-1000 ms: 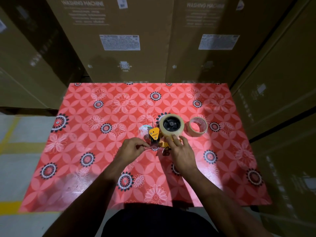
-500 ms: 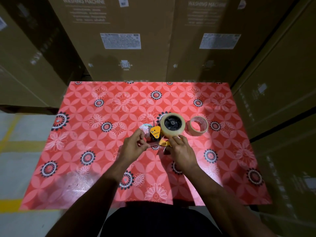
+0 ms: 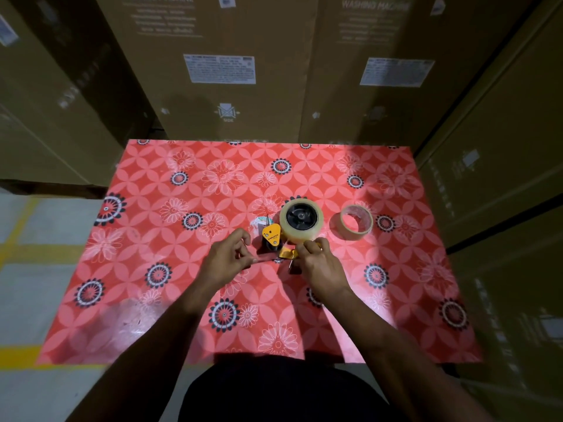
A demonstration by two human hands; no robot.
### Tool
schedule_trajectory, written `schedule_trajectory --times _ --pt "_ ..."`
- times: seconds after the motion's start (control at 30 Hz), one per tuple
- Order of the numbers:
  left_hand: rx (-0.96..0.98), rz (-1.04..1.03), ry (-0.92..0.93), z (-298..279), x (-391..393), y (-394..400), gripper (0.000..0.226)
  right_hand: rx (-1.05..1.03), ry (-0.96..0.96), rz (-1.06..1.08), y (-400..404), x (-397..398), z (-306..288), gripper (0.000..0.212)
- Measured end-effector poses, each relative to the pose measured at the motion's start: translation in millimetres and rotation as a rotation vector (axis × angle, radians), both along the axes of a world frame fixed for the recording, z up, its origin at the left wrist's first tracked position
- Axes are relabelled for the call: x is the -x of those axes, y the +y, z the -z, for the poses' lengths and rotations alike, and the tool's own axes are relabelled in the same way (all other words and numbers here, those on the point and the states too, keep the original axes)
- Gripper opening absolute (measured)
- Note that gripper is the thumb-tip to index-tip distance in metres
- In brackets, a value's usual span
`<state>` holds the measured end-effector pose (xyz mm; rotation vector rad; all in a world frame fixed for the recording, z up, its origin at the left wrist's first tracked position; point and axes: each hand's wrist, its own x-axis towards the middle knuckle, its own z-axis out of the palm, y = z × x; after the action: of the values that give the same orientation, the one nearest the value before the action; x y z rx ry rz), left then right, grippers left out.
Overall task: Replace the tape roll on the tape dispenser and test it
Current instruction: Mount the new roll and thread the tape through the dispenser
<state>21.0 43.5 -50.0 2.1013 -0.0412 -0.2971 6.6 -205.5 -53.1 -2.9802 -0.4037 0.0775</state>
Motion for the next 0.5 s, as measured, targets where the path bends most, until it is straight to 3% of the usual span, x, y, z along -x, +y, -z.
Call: schedule_trajectory --times 0.3,0.4,0.5 --pt "-0.021 -0.037 0.009 -1.9 -1.1 19.1 0.039 -0.024 0.015 -0.013 -3.2 -1.4 -3.8 0.056" --pt "-0.005 -0.068 0.015 3.6 -3.2 19.6 0.036 -0.09 0.094 0.001 -3.0 -4.1 -8.9 0.053" --pt "-0.068 -0.096 -0.009 10.9 -2.9 19.7 0.035 -0.14 0.171 -0.007 -4.9 -5.6 -14.8 0.063"
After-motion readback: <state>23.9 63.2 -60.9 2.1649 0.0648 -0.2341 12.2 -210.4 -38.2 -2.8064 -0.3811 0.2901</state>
